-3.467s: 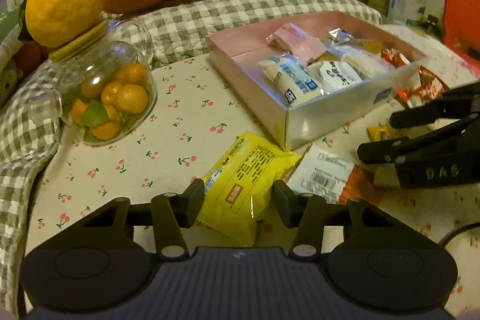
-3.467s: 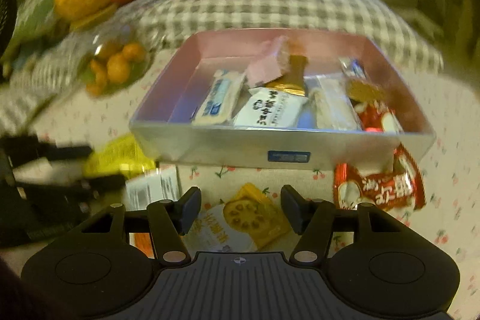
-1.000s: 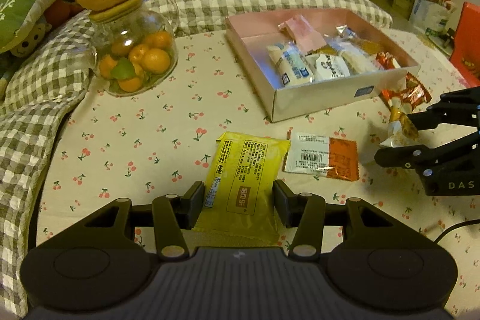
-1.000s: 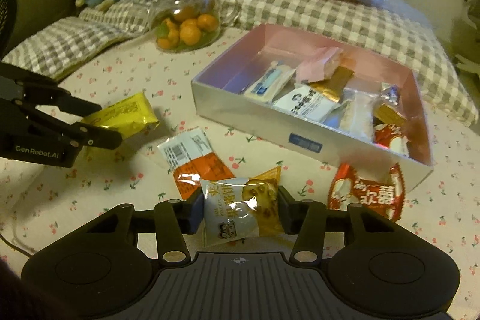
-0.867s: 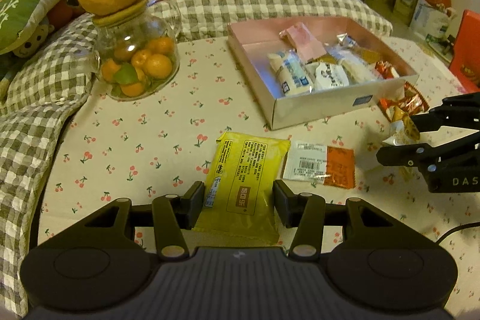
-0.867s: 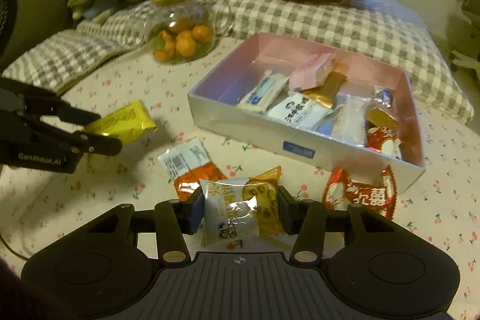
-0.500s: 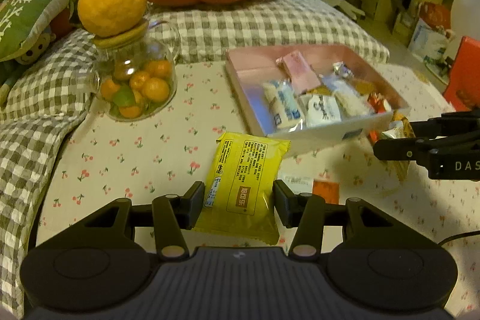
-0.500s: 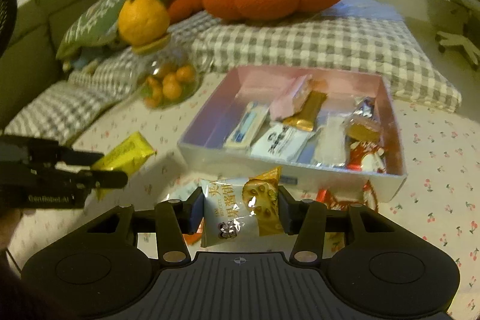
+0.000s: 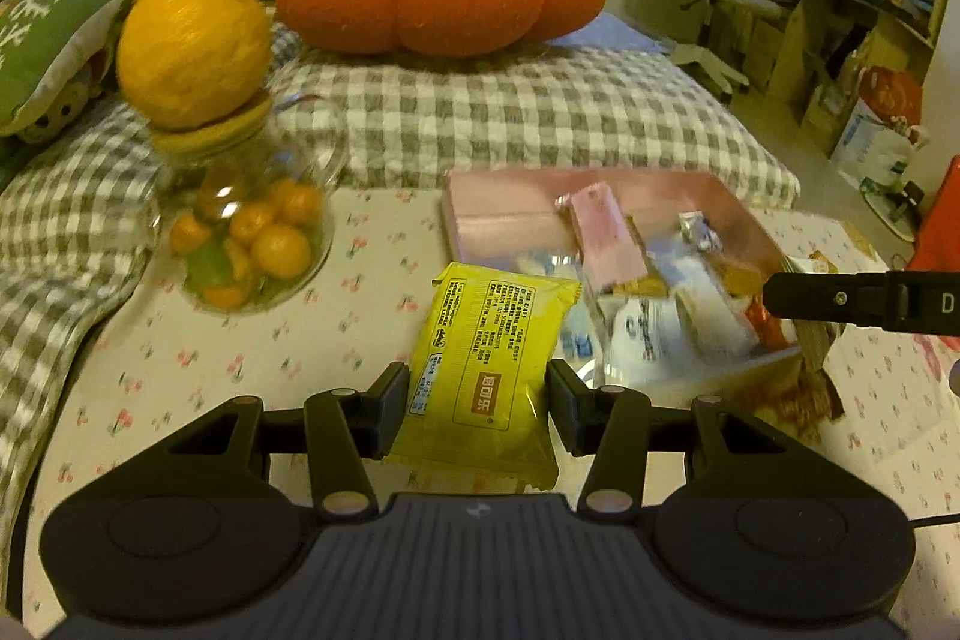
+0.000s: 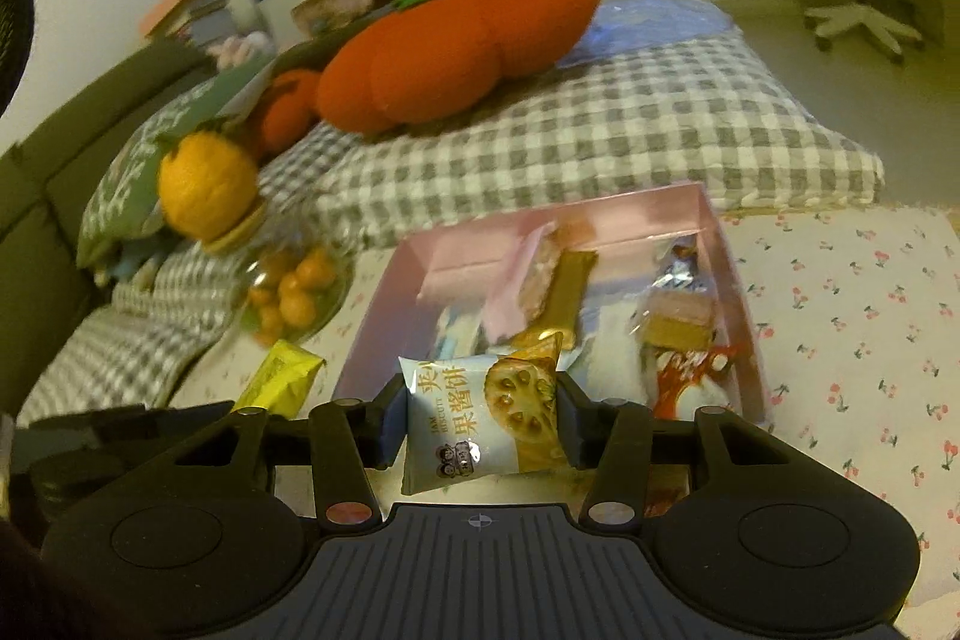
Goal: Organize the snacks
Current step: 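Carry the yellow packet and lotus biscuit packet into the box and open both tools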
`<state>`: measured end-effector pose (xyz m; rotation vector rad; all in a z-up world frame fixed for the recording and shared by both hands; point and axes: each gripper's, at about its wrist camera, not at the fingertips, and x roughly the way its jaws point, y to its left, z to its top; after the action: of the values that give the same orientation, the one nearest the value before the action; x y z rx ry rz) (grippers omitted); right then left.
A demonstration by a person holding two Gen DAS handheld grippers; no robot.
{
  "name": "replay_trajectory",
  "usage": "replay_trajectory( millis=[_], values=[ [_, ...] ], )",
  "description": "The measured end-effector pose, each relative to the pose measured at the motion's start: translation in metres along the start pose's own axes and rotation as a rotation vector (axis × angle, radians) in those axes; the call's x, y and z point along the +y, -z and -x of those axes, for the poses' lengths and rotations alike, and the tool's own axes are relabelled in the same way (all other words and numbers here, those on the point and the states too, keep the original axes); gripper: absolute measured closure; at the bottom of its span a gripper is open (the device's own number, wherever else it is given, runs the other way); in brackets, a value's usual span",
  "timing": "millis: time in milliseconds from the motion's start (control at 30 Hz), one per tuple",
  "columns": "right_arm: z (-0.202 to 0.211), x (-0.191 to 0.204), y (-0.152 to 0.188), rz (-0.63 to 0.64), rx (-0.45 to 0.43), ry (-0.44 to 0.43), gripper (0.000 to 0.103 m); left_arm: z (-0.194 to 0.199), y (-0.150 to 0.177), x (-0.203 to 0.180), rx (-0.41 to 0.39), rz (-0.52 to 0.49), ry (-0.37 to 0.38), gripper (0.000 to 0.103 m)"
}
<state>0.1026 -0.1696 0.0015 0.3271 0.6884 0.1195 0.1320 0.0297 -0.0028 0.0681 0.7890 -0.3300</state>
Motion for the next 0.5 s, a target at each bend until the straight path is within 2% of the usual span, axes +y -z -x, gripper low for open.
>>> replay_trajectory(
  millis=[500],
  values=[
    [-0.057,-0.031,-0.044,-0.028,-0.026,0.095,0.054,-0.065,-0.039,-0.021,-0.037,-0.043,-0.019,0.057]
  ],
)
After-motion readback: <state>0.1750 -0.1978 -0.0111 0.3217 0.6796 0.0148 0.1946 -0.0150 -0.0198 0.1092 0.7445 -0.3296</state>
